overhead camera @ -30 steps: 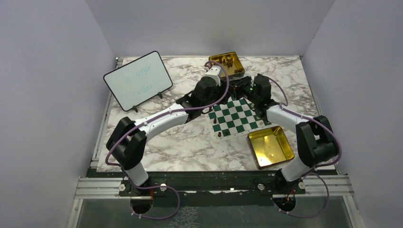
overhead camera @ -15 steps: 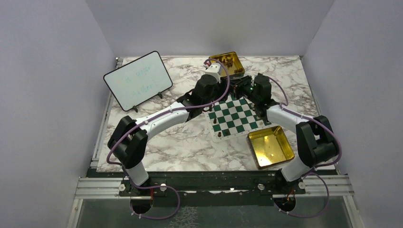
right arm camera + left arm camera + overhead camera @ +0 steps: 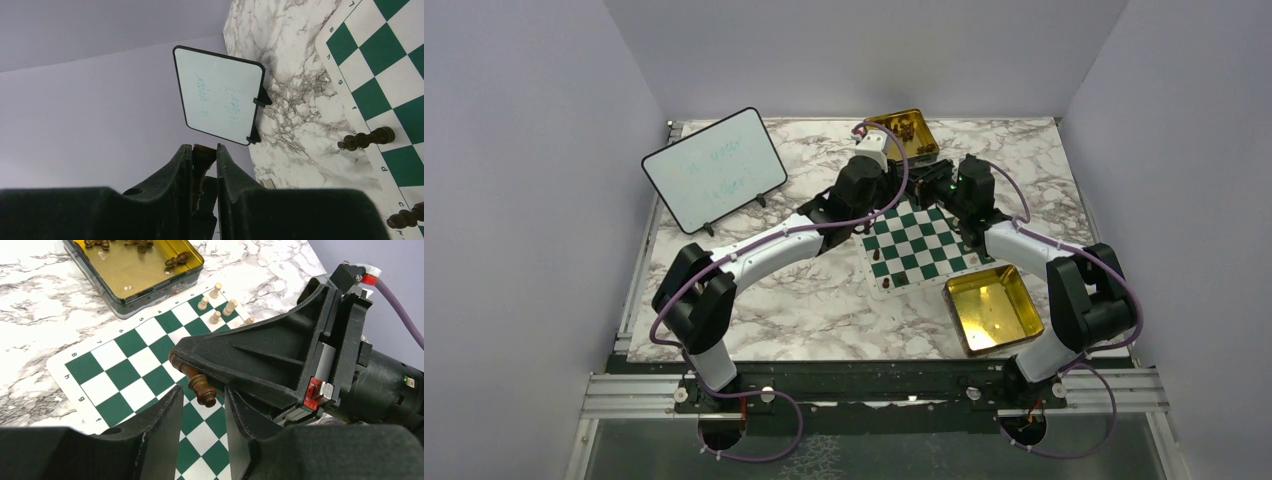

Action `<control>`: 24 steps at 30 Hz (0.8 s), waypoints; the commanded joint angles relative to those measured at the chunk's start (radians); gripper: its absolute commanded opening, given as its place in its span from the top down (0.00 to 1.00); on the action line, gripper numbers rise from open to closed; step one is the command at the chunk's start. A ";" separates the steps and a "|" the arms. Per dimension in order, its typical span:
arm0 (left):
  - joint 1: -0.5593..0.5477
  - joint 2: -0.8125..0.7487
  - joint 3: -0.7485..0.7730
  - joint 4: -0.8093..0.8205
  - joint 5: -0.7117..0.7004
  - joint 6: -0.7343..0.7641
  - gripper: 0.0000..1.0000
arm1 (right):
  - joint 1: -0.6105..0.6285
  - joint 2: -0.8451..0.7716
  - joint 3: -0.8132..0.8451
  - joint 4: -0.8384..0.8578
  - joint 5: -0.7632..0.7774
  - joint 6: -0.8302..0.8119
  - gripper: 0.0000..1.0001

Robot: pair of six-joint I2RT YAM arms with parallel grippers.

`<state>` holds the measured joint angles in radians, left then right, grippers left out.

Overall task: Set up the chess pieces on the board
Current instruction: Place the chess piece on the chessboard.

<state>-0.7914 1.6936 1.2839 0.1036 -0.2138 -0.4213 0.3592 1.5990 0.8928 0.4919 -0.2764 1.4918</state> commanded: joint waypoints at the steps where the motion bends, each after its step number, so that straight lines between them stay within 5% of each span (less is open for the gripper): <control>1: -0.003 -0.009 0.030 0.037 -0.061 0.017 0.62 | 0.005 -0.003 0.011 0.012 -0.009 -0.005 0.83; 4: -0.003 0.000 0.042 0.037 -0.041 0.029 0.62 | 0.005 0.001 0.015 0.014 -0.010 -0.005 0.83; 12: -0.003 -0.017 0.013 0.038 -0.018 0.051 0.86 | 0.006 0.010 0.004 0.020 -0.023 -0.025 0.82; 24: 0.008 -0.103 0.024 -0.138 0.015 0.033 0.92 | 0.004 -0.100 -0.066 -0.082 -0.073 -0.291 0.54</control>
<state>-0.7921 1.6676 1.2877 0.0353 -0.2260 -0.3836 0.3588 1.5593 0.8371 0.4755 -0.3080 1.3445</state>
